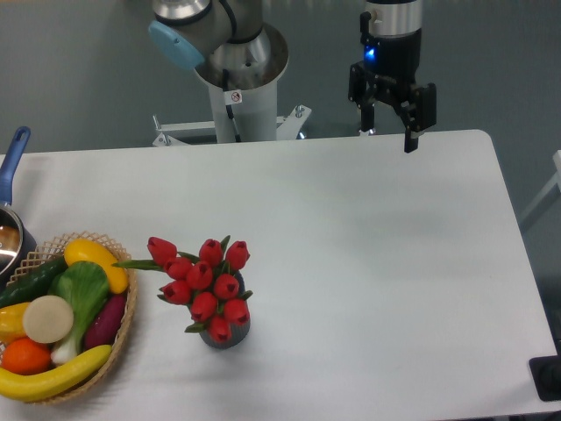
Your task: Pick up the flowers from the vase
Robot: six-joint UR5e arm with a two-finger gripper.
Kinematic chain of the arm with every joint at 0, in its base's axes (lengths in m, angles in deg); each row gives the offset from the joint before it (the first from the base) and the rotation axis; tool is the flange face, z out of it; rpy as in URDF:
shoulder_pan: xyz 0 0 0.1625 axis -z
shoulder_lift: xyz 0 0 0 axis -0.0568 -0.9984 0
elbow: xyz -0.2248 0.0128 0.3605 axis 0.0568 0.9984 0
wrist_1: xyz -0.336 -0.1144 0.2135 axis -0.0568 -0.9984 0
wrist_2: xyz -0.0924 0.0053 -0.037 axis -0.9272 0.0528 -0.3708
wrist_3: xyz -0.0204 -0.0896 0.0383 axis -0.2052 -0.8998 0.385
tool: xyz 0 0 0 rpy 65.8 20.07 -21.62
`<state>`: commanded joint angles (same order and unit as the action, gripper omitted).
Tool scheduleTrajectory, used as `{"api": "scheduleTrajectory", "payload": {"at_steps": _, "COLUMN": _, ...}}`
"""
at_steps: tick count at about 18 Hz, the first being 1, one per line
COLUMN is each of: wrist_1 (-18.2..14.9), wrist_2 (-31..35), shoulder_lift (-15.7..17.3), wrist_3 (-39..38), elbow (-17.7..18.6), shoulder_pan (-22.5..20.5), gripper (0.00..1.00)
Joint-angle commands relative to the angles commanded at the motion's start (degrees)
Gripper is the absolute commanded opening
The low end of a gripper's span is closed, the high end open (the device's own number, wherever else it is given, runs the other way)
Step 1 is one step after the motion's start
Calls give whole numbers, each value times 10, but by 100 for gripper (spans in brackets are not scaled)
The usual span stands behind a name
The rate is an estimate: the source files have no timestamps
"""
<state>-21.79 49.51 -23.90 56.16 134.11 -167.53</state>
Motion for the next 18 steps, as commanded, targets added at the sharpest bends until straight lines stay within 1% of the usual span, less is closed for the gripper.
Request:
{"api": "scheduleTrajectory", "payload": {"at_steps": 3, "wrist_1": 1, "wrist_2": 0, "shoulder_lift": -2, "wrist_3": 1, "elbow": 0, "shoulder_pan": -1, "gripper": 100}}
{"api": "scheduleTrajectory", "payload": {"at_steps": 6, "wrist_1": 1, "wrist_2": 6, "shoulder_lift": 8, "wrist_3": -7, "elbow": 0, "shoulder_pan": 6, "gripper": 100}}
{"api": "scheduleTrajectory", "payload": {"at_steps": 8, "wrist_1": 0, "wrist_2": 5, "shoulder_lift": 4, "wrist_3": -7, "elbow": -3, "shoulder_pan": 6, "gripper": 100}}
{"api": "scheduleTrajectory", "payload": {"at_steps": 15, "wrist_1": 1, "wrist_2": -9, "shoulder_lift": 3, "wrist_3": -9, "elbow": 11, "shoulder_pan": 7, "gripper": 100}}
{"api": "scheduleTrajectory", "payload": {"at_steps": 18, "wrist_1": 3, "wrist_2": -35, "shoulder_lift": 2, "wrist_3": -64, "elbow": 18, "shoulder_pan": 5, "gripper": 100}}
